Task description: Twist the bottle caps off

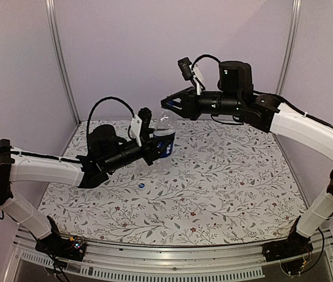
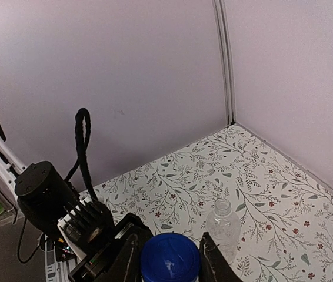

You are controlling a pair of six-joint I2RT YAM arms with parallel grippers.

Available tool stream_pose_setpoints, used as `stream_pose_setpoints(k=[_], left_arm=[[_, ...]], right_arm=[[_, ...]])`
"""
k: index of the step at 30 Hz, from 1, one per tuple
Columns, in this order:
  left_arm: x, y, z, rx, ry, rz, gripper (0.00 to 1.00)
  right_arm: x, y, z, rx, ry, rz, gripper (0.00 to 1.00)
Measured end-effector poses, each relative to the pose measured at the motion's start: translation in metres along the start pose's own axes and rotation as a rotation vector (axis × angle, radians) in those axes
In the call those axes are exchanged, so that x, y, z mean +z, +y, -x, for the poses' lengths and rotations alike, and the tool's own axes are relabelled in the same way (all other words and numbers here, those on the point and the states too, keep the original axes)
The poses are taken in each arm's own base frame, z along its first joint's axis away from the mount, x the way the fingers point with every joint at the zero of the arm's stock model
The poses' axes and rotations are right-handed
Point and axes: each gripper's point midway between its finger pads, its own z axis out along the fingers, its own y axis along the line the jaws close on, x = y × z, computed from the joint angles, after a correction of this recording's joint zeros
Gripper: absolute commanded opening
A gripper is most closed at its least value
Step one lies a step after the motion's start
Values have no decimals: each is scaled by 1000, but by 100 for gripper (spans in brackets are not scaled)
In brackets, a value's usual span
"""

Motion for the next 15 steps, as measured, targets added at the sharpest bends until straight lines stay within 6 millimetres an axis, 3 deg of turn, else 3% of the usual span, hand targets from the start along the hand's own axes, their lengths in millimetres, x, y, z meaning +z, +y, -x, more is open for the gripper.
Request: stream_pose_setpoints(k=[9,15], left_arm=[[-7,-48,6,9,-43,-290,31],[-16,-71,6,-4,-51,-438,29]], right_arm=[[-25,49,-3,-201,4,312,0],[-43,63,-8,-240,6,497,0]])
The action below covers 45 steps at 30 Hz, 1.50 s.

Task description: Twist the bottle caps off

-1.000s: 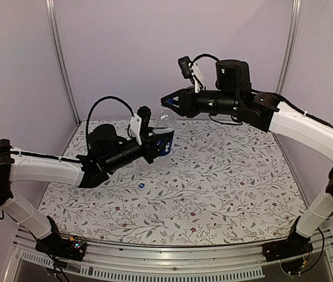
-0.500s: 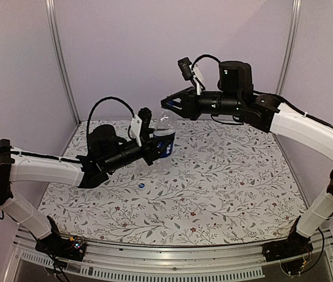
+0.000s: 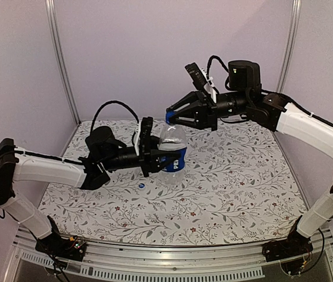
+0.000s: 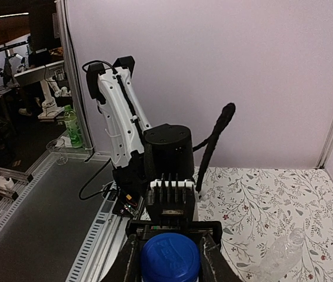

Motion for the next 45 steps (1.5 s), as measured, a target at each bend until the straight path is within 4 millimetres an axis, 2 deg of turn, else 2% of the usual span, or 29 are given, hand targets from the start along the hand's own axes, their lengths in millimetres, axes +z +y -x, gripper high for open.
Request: stream_pose_setpoints(k=[4,7,10,15,18,21,28,32,36,45], left_arm=[[-1,-10,-1,-12,2,-58,28],[-1,-13,-1,-23,1,-82,27],[-1,-14,-2,-32,4,-89,25],[-1,-10,-3,-36,4,-70,25],[-2,-4,-5,-32,6,-35,26],[-3,5,-8,-31,15,12,26],[-5,34,-18,-34,50,180,29],[-9,53,-25,-43,77,302,29],[-13,65,-28,-42,90,378,28],[-18,75,-33,-36,113,451,28]], right_arm=[[-5,11,-2,-8,-6,92,0],[-7,15,-3,-7,-9,134,4],[-9,14,-5,0,-9,150,15],[-8,7,-6,19,-2,106,54],[-11,-8,-6,50,1,31,81],[-14,-25,-6,76,-1,-54,89],[-18,-52,1,149,-31,-216,89],[-17,-71,0,199,-40,-370,89],[-15,-81,-1,229,-49,-488,86],[-8,-90,0,264,-59,-567,66]])
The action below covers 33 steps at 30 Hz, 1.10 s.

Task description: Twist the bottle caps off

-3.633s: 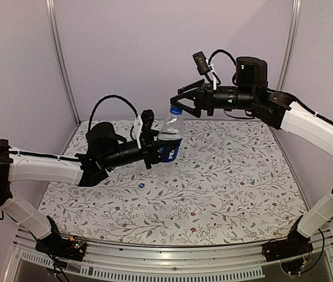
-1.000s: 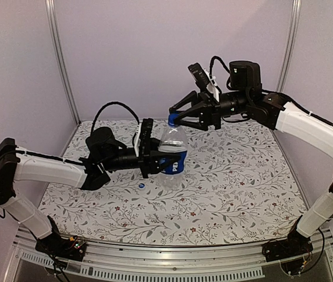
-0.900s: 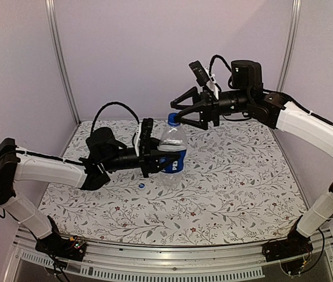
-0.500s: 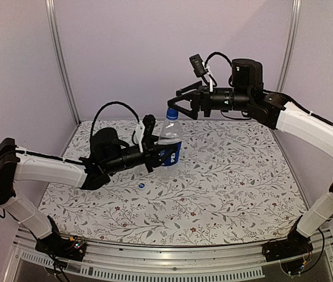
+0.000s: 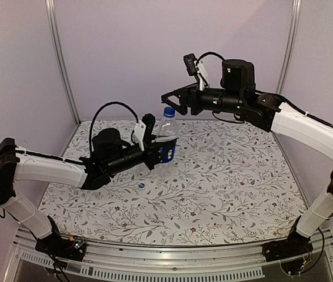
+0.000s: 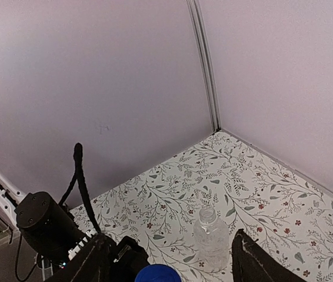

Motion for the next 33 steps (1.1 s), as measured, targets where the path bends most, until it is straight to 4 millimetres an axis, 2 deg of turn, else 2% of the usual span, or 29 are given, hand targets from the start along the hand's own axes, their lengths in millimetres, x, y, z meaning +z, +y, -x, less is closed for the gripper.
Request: stream_pose_setpoints(k=[3,11,17,22,33], left_arm=[[0,2,-2,3,7,13,28],[0,7,-2,15,7,39,28],[0,8,-3,21,11,49,28],[0,10,-3,26,10,57,28],[0,12,-2,28,9,69,28]], right_arm=[[5,-2,-4,5,12,-8,60],[15,-6,-25,27,70,-15,54],[18,-4,-29,33,83,-2,45],[18,-2,-31,35,90,8,45],[19,1,-33,37,99,27,36]])
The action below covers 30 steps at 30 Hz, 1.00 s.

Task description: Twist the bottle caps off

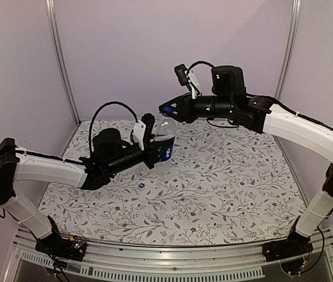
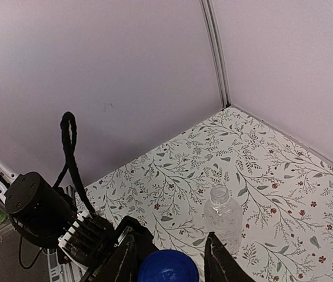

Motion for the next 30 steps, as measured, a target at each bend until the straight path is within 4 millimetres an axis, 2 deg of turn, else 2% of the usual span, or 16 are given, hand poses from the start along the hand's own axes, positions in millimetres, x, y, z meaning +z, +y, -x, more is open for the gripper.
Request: stream_pose_setpoints(k=[4,15,19,23,30], left_arm=[[0,0,-1,2,2,2,28],[0,1,0,6,4,4,28],[-2,-3,1,18,-5,-18,28],[-7,-18,5,25,-19,-107,28],[-25,-67,18,25,-69,-434,28]], right_arm=[[2,0,-3,4,9,8,30],[4,1,-3,-11,15,16,4],[2,5,-3,-42,20,63,2],[-9,18,-3,-112,31,208,5],[-47,64,-10,-292,25,583,9]])
